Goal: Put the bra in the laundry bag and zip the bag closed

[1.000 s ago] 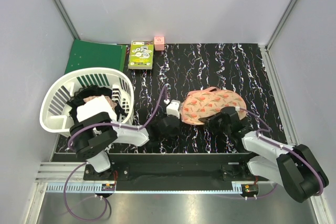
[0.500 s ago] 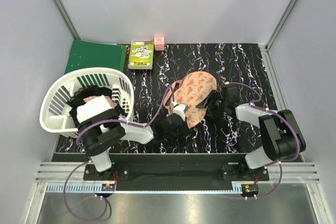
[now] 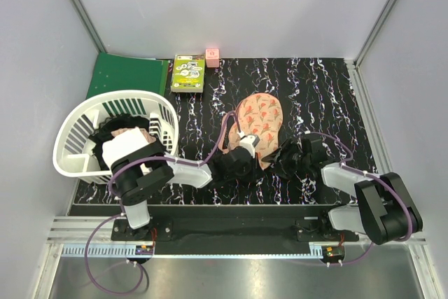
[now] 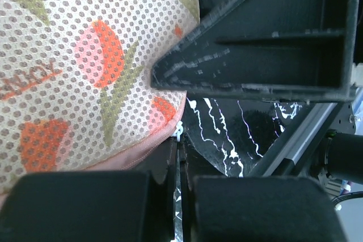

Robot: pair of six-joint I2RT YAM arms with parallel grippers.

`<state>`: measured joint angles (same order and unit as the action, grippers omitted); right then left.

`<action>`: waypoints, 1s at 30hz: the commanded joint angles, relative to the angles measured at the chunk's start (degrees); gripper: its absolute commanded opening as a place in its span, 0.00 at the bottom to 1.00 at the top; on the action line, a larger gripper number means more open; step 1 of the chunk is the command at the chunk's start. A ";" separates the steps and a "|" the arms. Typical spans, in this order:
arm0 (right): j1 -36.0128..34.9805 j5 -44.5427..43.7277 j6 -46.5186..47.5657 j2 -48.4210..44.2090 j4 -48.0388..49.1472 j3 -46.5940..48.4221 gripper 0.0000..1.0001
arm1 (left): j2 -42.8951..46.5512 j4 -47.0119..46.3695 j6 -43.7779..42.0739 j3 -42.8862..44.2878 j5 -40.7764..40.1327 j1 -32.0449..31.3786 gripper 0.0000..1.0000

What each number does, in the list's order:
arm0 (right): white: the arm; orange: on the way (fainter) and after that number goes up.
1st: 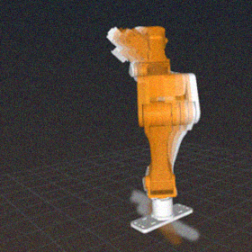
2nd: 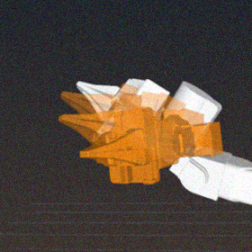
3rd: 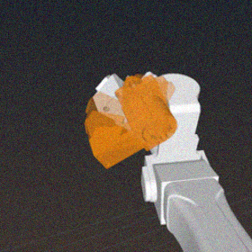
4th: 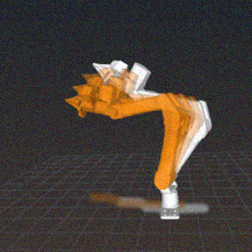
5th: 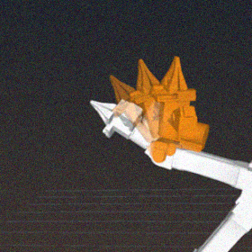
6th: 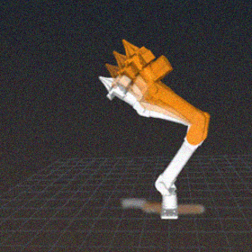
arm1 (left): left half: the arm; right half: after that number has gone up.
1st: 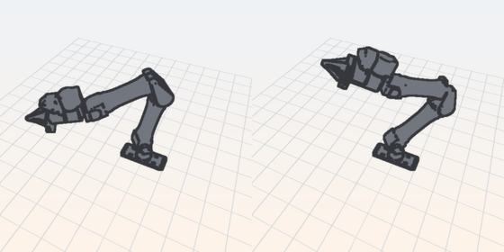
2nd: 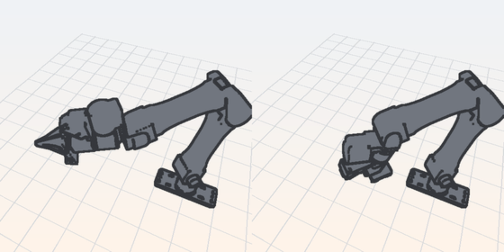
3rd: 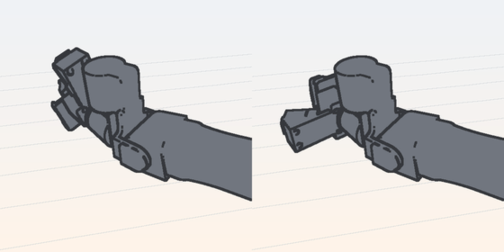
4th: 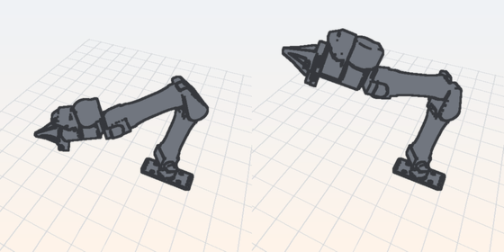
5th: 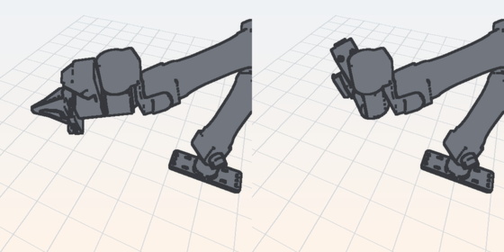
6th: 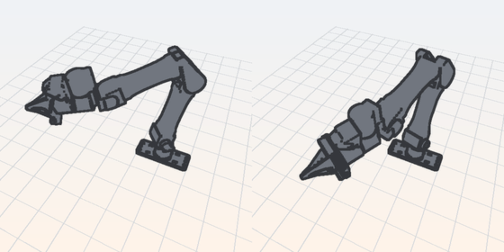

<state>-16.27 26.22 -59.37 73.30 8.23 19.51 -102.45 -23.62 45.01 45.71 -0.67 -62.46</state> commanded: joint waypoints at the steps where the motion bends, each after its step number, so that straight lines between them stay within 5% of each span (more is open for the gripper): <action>1: -1.13 -0.02 -7.14 2.46 10.46 -1.22 0.58 | -0.12 -2.84 0.78 1.57 2.51 -0.47 0.00; 4: -1.30 -0.64 -9.09 4.57 13.30 -1.84 0.47 | -0.11 -2.40 0.43 2.01 2.95 -0.39 0.00; 6: -1.22 -1.17 -9.44 5.19 13.57 -2.02 0.26 | -0.03 -1.52 0.25 2.10 2.87 -0.47 0.00; 10: -0.43 -2.23 -7.09 5.28 10.60 -1.23 0.10 | 1.81 4.97 0.95 0.61 0.84 1.27 0.00; 16: 2.12 1.99 3.27 6.86 2.52 3.69 0.01 | 10.15 11.92 1.58 -8.88 -0.91 8.56 0.00; 22: 2.56 2.26 10.76 9.05 -3.03 8.79 0.00 | 14.56 17.29 -3.26 -8.72 -2.67 10.86 0.00; 26: 2.56 2.52 14.19 11.68 -7.87 14.58 0.22 | 11.85 16.24 -3.36 -5.29 2.85 10.69 0.00; 30: 2.39 2.87 13.50 10.12 -11.66 13.81 0.63 | 8.59 11.50 -0.02 -2.39 6.99 9.99 0.00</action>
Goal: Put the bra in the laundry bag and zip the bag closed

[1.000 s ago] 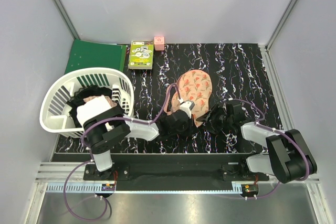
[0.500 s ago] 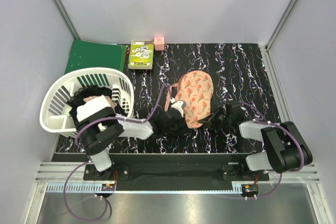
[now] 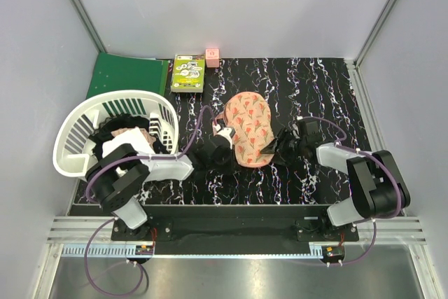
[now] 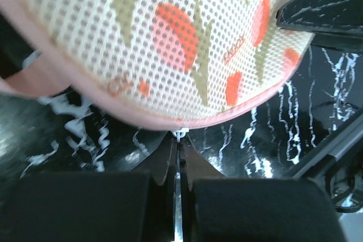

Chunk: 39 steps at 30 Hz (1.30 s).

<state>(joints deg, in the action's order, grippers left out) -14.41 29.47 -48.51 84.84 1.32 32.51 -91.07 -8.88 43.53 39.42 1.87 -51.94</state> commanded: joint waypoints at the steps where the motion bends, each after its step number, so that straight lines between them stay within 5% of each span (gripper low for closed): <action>1: 0.53 -0.38 0.89 -2.39 -4.40 -0.25 0.70 | -3.41 -3.50 2.43 4.61 4.98 -0.96 0.00; 4: 0.27 -0.56 -3.76 -7.92 -2.04 -5.51 0.83 | -5.35 -4.38 4.10 7.68 5.51 -2.02 0.00; 13: -2.55 -5.48 -20.04 -16.46 11.68 -16.17 0.80 | -8.07 -6.14 6.48 11.29 6.75 -6.23 0.00; 19: -2.64 -7.41 -23.46 -12.86 15.28 -15.29 0.63 | -9.30 -6.76 7.18 12.17 7.62 -7.38 0.00; 24: -2.64 -8.55 -24.09 -11.54 15.30 -15.29 0.30 | -9.13 -4.32 5.61 12.88 6.05 -6.68 0.00; 28: -1.85 -8.74 -21.28 -12.24 13.18 -15.11 0.15 | -6.85 -1.93 5.25 9.81 4.64 -3.18 0.00; 33: 3.07 -3.29 -13.22 -10.58 9.60 -13.18 0.10 | -2.64 2.46 2.72 3.92 3.32 5.16 0.00; 39: 4.57 -1.44 -2.93 -6.18 2.83 -4.67 0.14 | -2.27 4.67 -2.13 7.07 7.34 5.28 0.00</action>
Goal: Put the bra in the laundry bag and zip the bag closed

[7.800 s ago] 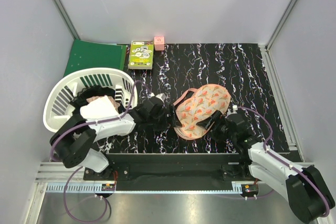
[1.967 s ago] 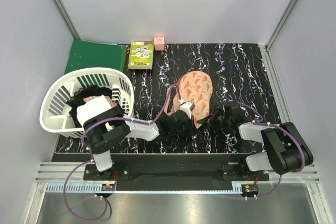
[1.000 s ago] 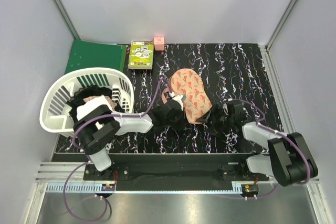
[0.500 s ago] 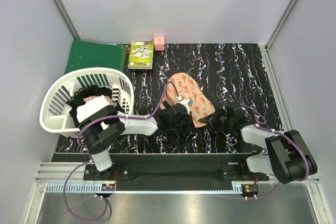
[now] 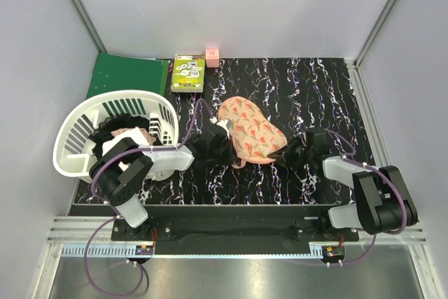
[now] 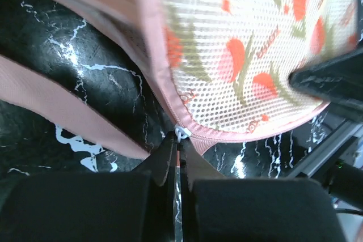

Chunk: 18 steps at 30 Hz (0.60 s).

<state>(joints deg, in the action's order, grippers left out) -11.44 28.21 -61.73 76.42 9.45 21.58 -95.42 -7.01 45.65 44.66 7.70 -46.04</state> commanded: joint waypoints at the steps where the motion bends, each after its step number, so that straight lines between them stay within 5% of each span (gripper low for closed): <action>1: 1.60 0.00 11.80 4.50 -6.63 9.58 0.18 | 1.82 2.18 -4.08 2.44 1.70 -1.24 0.00; 6: 1.60 -0.87 17.34 8.65 -16.03 15.77 0.65 | -0.47 -1.78 1.00 5.43 3.89 -4.14 0.00; 9: 0.64 -2.54 19.54 6.46 -19.02 14.89 0.83 | -2.84 -3.45 3.39 7.89 4.51 -4.85 0.00; 13: -0.24 -3.77 17.71 -1.33 -21.84 10.78 0.89 | -5.30 -4.77 5.41 10.00 4.16 -5.11 0.00; 18: -2.09 -5.09 4.81 -13.03 -16.59 2.08 0.89 | -7.41 -4.42 6.47 12.20 4.07 -5.99 0.00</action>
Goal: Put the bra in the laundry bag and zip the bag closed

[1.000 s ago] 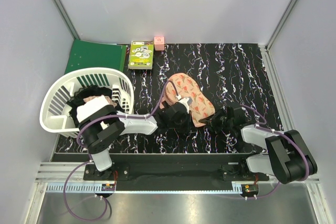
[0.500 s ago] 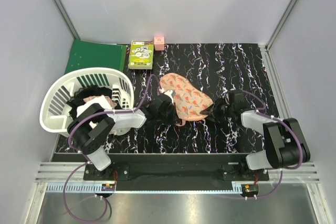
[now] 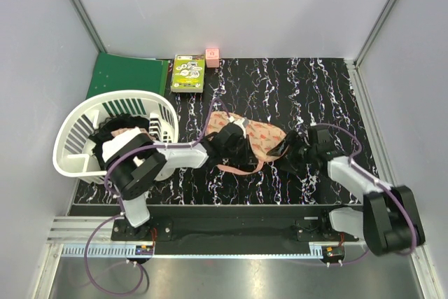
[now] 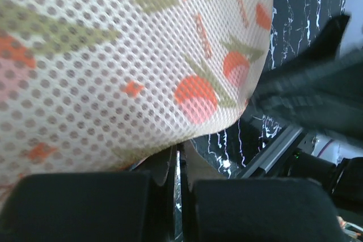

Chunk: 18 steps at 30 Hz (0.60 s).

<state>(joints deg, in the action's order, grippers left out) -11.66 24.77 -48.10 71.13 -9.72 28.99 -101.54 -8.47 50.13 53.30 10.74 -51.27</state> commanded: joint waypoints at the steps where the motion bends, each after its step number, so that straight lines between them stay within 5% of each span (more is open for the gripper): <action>1: -2.40 -2.79 -10.94 -8.46 3.99 -6.13 0.88 | -1.47 -2.87 1.99 3.83 1.21 -1.11 0.00; 13: -4.07 -6.40 -22.31 0.14 21.22 -8.96 0.67 | -0.33 -3.13 2.78 3.75 1.21 -5.42 0.00; 18: -3.98 -7.02 -22.13 2.17 21.58 -8.51 0.28 | 1.07 -1.29 0.85 1.90 -0.63 -4.99 0.00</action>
<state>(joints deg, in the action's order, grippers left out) -15.75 22.11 -69.04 72.34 8.03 19.29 -103.33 -8.82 52.31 55.70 10.17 -56.12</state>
